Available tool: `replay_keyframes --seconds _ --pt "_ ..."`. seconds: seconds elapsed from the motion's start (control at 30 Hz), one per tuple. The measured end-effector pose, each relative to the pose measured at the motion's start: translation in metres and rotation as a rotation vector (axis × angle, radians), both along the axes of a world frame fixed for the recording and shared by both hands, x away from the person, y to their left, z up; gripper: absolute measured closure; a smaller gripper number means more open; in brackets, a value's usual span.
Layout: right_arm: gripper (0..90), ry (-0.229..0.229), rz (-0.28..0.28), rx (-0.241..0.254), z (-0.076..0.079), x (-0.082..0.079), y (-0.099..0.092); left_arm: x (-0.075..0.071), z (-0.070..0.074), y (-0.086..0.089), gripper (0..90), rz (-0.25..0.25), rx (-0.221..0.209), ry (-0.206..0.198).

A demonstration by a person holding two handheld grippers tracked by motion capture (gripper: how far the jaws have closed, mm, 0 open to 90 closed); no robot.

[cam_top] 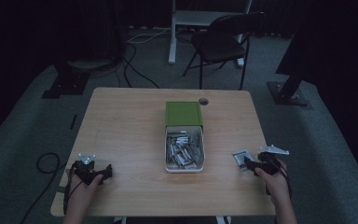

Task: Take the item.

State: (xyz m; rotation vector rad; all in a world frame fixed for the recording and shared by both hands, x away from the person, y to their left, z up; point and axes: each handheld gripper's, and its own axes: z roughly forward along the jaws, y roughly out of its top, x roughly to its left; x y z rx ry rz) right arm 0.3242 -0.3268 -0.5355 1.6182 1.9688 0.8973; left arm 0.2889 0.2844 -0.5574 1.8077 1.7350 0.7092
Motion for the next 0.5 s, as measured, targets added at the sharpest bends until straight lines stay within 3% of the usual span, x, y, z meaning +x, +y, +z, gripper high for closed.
replay_keyframes --seconds 0.2,0.3,0.5 --pt "28.4 -0.032 0.052 -0.014 0.005 -0.003 0.01 -0.002 0.0 -0.001 3.2 -0.01 0.002 0.002" --pt "19.8 -0.024 0.124 0.008 0.006 -0.005 0.018 -0.003 0.0 -0.002 3.2 -0.043 0.002 0.002" --pt "17.5 -0.035 0.182 0.065 0.006 -0.006 0.029 -0.006 0.0 -0.006 3.2 -0.131 0.006 0.003"
